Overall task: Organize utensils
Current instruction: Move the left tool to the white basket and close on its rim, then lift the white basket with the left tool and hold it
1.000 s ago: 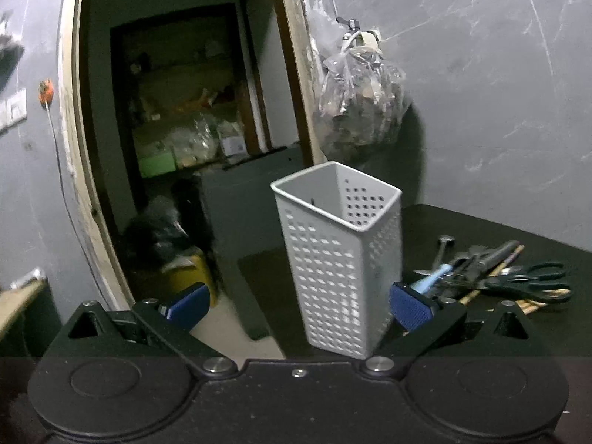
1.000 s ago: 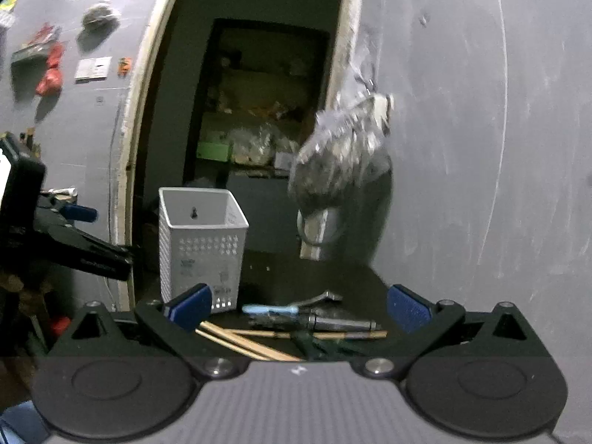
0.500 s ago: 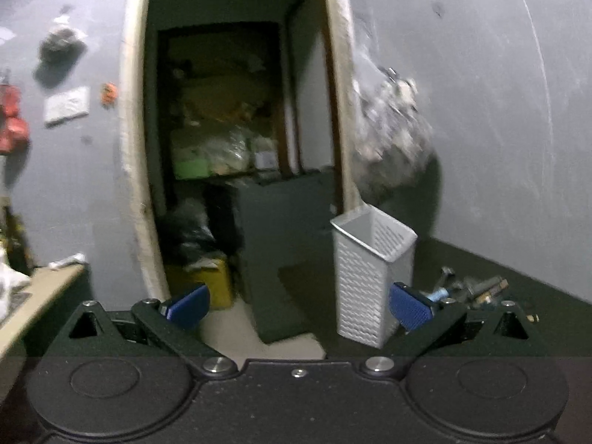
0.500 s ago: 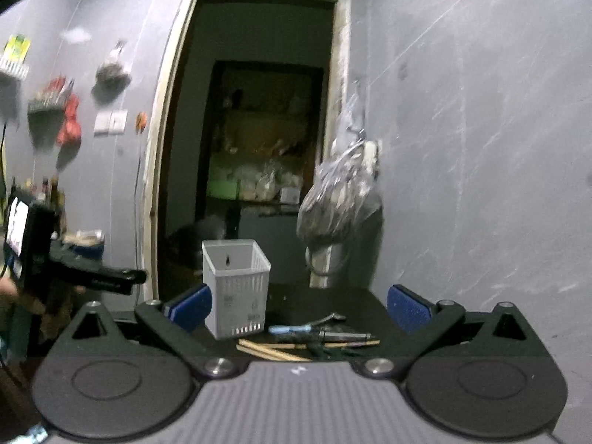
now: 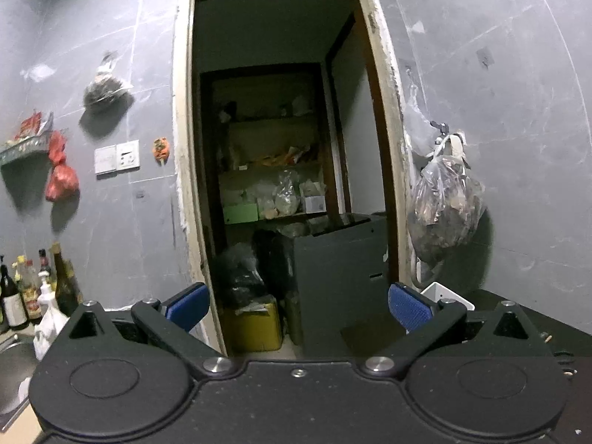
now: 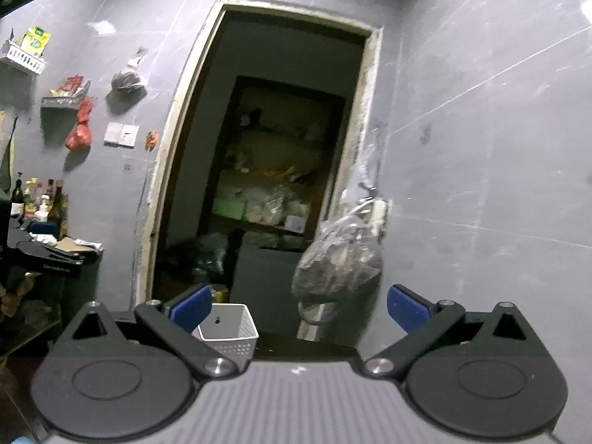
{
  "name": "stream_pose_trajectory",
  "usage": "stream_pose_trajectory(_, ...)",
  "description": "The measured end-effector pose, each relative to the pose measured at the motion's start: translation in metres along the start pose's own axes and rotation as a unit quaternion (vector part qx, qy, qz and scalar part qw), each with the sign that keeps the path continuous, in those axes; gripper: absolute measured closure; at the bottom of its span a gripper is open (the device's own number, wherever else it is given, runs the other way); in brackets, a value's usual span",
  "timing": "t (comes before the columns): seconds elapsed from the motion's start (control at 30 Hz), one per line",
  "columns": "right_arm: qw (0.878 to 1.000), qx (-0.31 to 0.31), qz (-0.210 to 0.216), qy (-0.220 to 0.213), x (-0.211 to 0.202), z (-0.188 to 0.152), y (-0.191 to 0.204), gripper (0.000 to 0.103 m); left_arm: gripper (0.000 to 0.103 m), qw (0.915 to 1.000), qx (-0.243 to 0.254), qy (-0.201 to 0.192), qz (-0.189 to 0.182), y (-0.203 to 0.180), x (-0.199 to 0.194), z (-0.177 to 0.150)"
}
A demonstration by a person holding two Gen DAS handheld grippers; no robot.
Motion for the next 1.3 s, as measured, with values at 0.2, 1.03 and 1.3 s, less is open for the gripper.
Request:
stream_pose_trajectory(0.2, 0.998, -0.017, 0.048, 0.039, 0.079, -0.043, 0.020, 0.000, 0.001, 0.9981, 0.012, 0.035, -0.049, -0.042, 0.068, -0.031)
stream_pose_trajectory(1.03, 0.973, -0.005, 0.091, 0.210, 0.213, -0.220, 0.058, 0.000, 0.001, 0.9729, 0.082, 0.044, -0.212, -0.161, 0.230, -0.145)
stream_pose_trajectory(1.3, 0.965, 0.006, 0.101, 0.240, 0.217, -0.244, 0.062, 0.000, 0.015, 0.9723, 0.092, 0.029, -0.213, -0.169, 0.228, -0.150)
Point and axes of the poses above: each gripper's, at about its wrist camera, not at the fingertips, and x roughly the way its jaws point, y to its left, z to its top, the point moved 9 cm from there along x, roughly the way its jaws point, and after that the axes turned 6 degrees about -z, right-handed, at the moved point
